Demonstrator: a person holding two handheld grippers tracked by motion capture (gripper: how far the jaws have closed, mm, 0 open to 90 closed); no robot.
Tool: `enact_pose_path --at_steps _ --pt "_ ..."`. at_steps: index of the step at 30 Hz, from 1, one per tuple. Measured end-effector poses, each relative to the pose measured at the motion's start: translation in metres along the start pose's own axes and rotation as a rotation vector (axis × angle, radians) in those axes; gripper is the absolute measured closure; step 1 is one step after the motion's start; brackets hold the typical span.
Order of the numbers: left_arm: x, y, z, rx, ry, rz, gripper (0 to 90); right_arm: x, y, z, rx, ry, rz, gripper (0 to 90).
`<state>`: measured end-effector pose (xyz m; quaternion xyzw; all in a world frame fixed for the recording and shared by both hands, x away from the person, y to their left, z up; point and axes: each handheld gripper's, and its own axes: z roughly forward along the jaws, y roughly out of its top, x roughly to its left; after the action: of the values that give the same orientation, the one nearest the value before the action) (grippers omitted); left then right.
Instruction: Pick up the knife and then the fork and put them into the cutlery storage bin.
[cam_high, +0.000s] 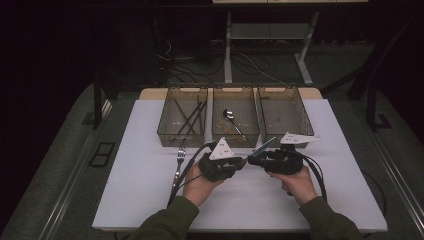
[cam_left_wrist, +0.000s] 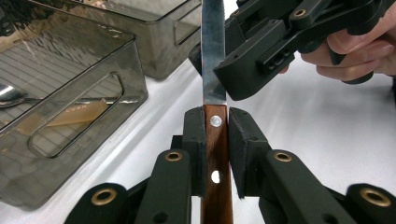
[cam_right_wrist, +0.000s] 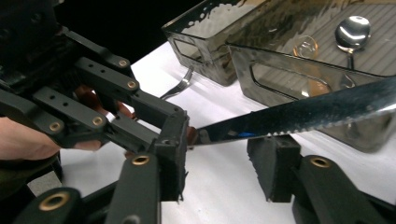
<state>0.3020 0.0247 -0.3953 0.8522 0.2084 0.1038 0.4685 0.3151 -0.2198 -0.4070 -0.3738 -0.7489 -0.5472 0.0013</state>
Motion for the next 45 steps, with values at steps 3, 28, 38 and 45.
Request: enact_pose_path --at_steps 3,28,38,45 --pt "0.0 0.0 0.001 0.004 -0.001 0.002 77.0 0.002 0.002 0.002 -0.003 0.016 -0.002 62.8" --pt "0.004 -0.005 0.002 -0.049 0.005 -0.034 75.9 0.023 0.012 0.014 -0.045 0.012 -0.107 89.3" --pt "0.011 -0.016 -0.005 -0.059 -0.035 -0.066 63.1 0.02 0.016 0.004 -0.032 -0.064 -0.153 89.2" --pt "0.022 -0.031 -0.026 -0.056 -0.043 -0.056 49.4 0.014 0.02 -0.008 0.001 -0.121 -0.189 89.2"
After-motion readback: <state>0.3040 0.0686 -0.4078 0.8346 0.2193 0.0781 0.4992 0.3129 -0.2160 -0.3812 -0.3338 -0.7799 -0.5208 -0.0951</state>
